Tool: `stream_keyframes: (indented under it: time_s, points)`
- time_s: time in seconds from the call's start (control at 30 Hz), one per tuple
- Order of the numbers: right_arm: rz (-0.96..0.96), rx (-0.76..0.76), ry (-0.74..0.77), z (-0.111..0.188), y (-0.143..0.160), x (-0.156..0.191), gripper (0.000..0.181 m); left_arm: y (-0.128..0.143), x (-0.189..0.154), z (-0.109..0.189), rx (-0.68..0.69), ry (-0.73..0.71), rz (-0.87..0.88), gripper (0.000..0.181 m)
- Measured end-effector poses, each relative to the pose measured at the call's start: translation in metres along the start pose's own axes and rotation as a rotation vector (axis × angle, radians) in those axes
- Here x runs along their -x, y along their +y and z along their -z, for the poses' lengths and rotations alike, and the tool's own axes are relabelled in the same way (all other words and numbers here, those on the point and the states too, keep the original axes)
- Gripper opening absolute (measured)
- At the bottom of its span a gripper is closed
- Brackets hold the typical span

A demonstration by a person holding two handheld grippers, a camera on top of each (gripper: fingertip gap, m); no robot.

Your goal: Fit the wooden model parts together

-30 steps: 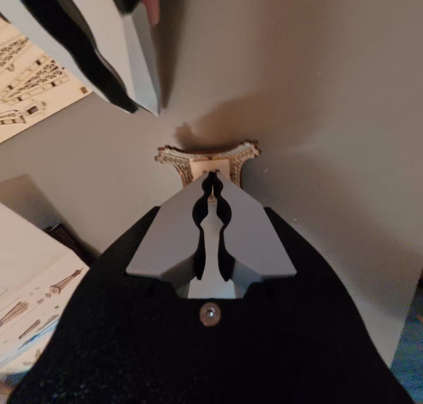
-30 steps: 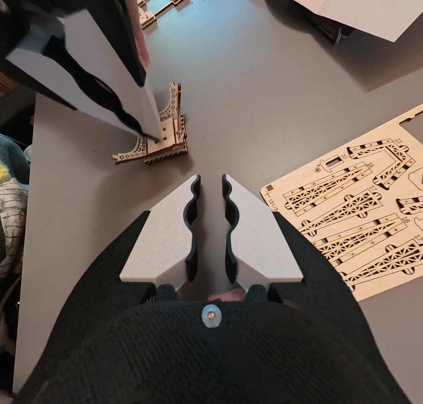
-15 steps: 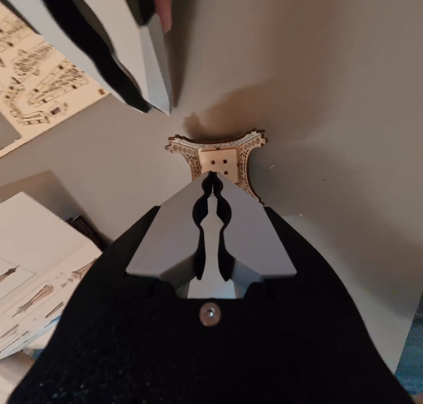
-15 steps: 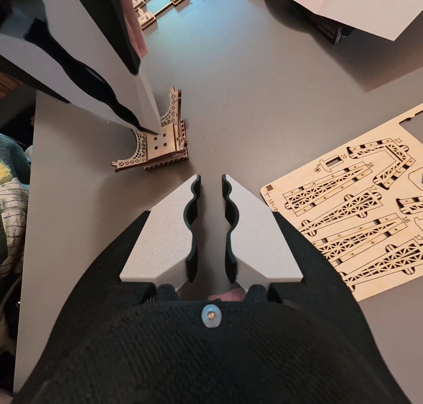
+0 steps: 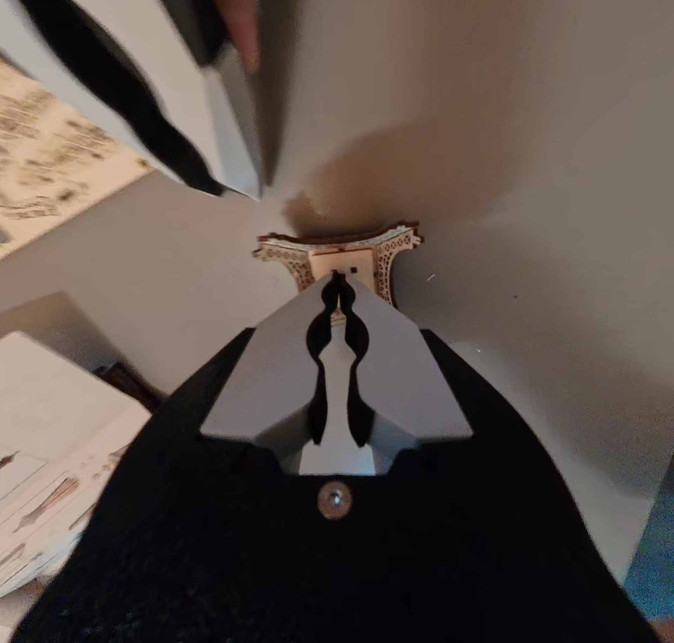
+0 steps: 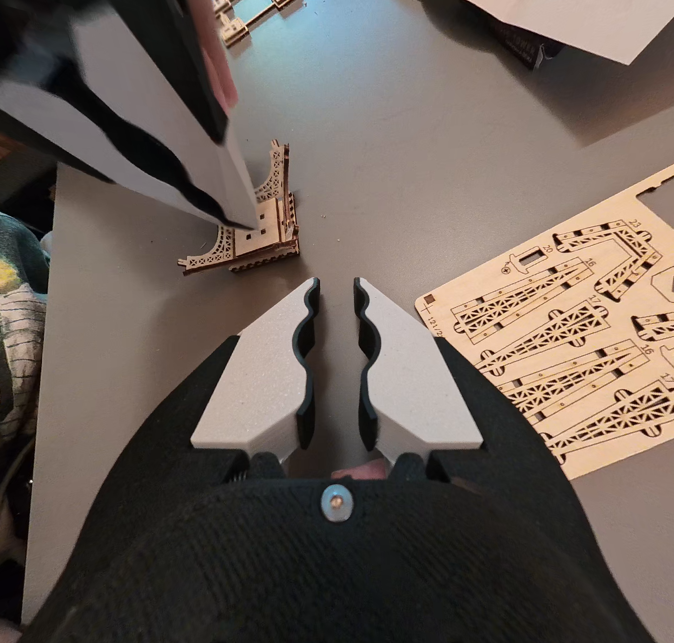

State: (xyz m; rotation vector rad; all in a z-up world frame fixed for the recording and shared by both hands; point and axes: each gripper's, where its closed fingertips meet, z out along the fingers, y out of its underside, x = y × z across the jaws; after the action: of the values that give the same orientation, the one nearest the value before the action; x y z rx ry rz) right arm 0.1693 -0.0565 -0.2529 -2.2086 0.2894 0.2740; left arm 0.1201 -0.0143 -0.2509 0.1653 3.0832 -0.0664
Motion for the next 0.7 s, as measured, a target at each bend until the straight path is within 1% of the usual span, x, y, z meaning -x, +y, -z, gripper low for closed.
stream_keyframes:
  time_s: [0.03, 0.1, 0.2, 0.23, 0.3, 0.33, 0.4, 0.5, 0.53, 0.6, 0.63, 0.7]
  points:
    - [0.0, 0.0, -0.001, 0.0, 0.0, 0.0, 0.017, -0.003, -0.001, 0.001, -0.029, 0.007, 0.007, 0.0]
    - [0.001, 0.0, 0.0, 0.0, 0.0, 0.0, 0.017, 0.003, 0.003, 0.005, 0.008, -0.02, 0.002, 0.0]
    - [0.001, 0.0, 0.0, 0.0, 0.0, 0.0, 0.017, -0.002, 0.007, 0.016, -0.027, -0.04, 0.008, 0.0]
    - [0.001, 0.0, 0.001, 0.0, 0.0, 0.0, 0.017, -0.004, 0.006, 0.015, -0.033, -0.032, 0.011, 0.0]
    - [0.001, 0.001, 0.001, 0.0, 0.0, 0.0, 0.017, -0.001, 0.0, 0.002, -0.011, 0.006, 0.006, 0.0]
    - [0.0, 0.0, 0.0, 0.0, 0.0, 0.0, 0.017, -0.003, 0.0, 0.003, -0.026, 0.01, 0.008, 0.0]
    - [0.0, 0.0, 0.001, 0.0, 0.0, 0.0, 0.017, 0.0, 0.004, 0.008, 0.006, -0.027, -0.006, 0.0]
    - [-0.001, 0.0, 0.0, 0.0, 0.0, 0.0, 0.017, -0.01, 0.008, 0.02, -0.038, -0.047, -0.007, 0.0]
    - [-0.001, 0.0, 0.0, 0.0, 0.0, 0.0, 0.017, -0.011, 0.008, 0.016, -0.038, -0.041, -0.005, 0.0]
    - [-0.001, 0.0, -0.001, 0.0, 0.0, 0.0, 0.017, -0.006, 0.004, -0.002, 0.011, -0.004, -0.013, 0.0]
    - [-0.002, 0.0, -0.002, 0.0, 0.0, 0.0, 0.017, -0.01, 0.004, -0.002, -0.014, -0.003, -0.009, 0.0]
    - [-0.001, 0.0, 0.0, 0.0, 0.0, 0.0, 0.016, -0.008, 0.008, 0.004, 0.006, -0.037, -0.015, 0.0]
